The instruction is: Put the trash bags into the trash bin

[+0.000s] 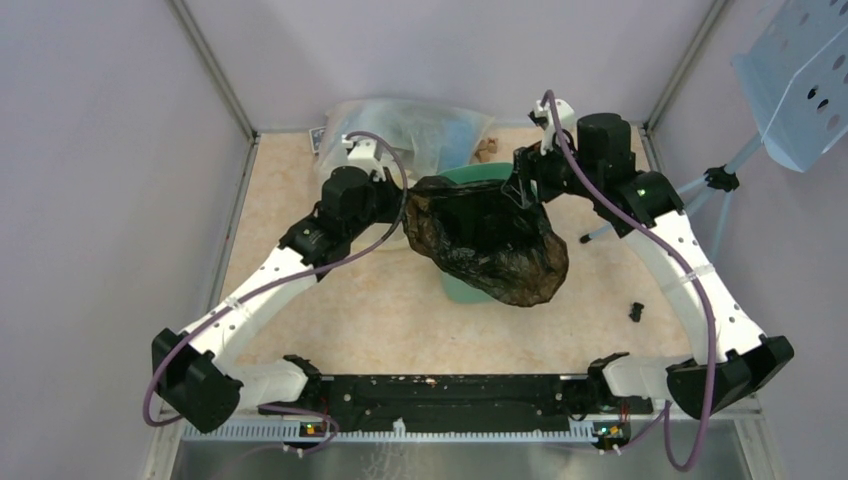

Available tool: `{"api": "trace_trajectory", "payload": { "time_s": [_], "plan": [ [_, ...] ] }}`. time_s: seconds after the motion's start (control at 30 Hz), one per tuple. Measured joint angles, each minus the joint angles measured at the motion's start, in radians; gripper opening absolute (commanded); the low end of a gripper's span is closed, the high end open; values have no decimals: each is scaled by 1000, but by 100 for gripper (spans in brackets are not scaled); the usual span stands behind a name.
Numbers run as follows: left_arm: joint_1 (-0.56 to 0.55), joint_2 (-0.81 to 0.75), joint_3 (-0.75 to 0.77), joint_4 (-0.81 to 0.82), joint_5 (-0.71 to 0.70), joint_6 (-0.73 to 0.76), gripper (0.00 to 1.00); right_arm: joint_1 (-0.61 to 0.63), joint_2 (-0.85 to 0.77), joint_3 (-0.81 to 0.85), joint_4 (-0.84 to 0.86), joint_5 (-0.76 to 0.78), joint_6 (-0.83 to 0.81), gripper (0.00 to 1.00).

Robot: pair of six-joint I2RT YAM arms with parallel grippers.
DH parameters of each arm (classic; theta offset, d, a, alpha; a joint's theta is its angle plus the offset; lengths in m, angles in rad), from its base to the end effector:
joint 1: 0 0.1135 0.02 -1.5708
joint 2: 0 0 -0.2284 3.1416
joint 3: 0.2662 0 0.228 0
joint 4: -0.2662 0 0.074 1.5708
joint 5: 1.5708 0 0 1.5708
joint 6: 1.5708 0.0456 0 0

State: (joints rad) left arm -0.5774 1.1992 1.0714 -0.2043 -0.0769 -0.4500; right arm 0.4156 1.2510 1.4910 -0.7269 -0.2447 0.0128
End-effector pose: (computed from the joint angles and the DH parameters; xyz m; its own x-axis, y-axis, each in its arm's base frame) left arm 0.2330 -0.1476 0.3188 -0.4562 -0.2204 -0.8621 0.3165 0.8653 -0.3886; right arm 0.2262 0.1119 0.3855 -0.4355 -0.1786 -0.8823 -0.5821 0.8035 0.1247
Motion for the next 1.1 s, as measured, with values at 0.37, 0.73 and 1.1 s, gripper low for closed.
{"api": "trace_trajectory", "payload": {
  "time_s": [0.37, 0.73, 1.1],
  "plan": [
    [1, 54, 28, 4, 0, 11, 5, 0, 43, 51, -43, -58, -112, 18],
    [2, 76, 45, 14, -7, 20, 5, 0, 69, 81, -84, -68, -135, 53],
    [4, 111, 55, 23, -10, 27, 4, 0, 105, 90, -118, -57, -142, 0]
  ]
}}
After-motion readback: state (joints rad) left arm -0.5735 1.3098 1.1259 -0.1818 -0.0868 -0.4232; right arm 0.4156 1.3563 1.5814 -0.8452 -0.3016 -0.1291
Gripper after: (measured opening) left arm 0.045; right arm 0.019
